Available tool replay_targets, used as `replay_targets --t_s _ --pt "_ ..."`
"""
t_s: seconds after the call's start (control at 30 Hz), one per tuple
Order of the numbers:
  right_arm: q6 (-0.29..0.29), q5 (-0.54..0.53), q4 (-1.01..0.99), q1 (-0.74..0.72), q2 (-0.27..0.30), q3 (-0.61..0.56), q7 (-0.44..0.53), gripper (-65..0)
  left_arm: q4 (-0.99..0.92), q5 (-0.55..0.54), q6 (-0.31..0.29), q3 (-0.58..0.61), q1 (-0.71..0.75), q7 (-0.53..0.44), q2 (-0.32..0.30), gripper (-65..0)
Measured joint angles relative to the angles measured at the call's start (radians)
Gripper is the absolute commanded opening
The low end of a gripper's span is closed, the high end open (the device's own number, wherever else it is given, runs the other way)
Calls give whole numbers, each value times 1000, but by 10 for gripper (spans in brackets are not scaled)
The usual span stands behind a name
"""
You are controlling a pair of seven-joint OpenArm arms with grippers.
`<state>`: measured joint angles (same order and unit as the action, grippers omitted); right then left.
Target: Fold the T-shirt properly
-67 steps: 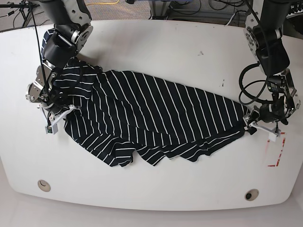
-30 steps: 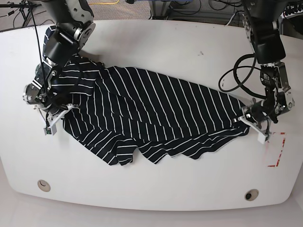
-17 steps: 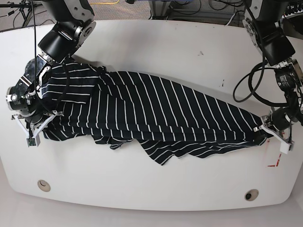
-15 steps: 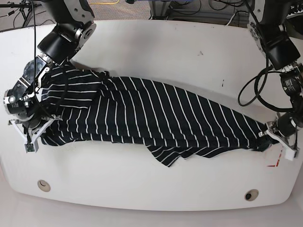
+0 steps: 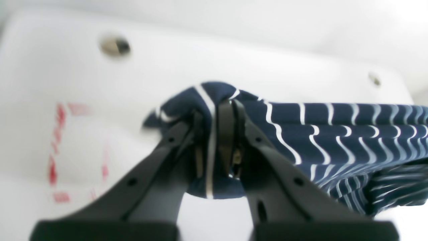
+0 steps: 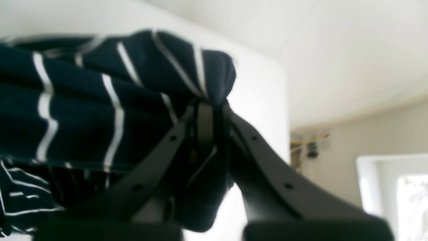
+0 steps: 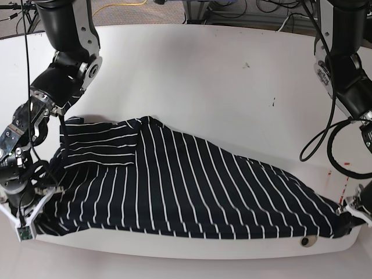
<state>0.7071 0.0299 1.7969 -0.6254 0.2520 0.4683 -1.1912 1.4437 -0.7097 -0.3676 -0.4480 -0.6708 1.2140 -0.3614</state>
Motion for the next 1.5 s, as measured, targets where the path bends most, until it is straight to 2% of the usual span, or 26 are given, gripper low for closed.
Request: replay_targets --t_s 0.23,0.4,0.57,0.73,0.93,1.03,1.13,1.27,1.37,1.5 --pt "0 16 2 -189 60 -105 1 -650 19 71 -2 36 -145 -3 14 -622" --pt "0 18 2 -340 106 -196 -2 -648 95 91 -2 24 -159 -8 27 -622" --pt "-1 -9 5 -456 124 -236 8 -648 217 139 0 -37 -189 18 33 -622" --pt "-1 -16 16 -510 148 -240 8 -648 236 141 -5 -35 -292 -16 10 -621" --pt "0 -23 20 -505 168 -228 -72 -648 206 114 -11 -30 -322 -17 -16 -621" --pt "-1 -24 37 -474 166 -207 -72 -648 191 144 -9 -30 -312 1 -13 -621" --pt "0 -28 92 -408 153 -145 -77 -648 190 157 -7 -33 -278 -5 -16 -621" --pt "-8 50 144 -313 171 -101 -138 -648 189 178 -3 -43 -217 -6 -24 -621" --pt "-9 39 188 -222 172 -73 -144 -648 188 169 -3 -43 -165 -5 -21 -621" --pt "-8 -13 223 -102 123 6 -139 -648 187 116 -4 -41 -87 -4 -13 -621"
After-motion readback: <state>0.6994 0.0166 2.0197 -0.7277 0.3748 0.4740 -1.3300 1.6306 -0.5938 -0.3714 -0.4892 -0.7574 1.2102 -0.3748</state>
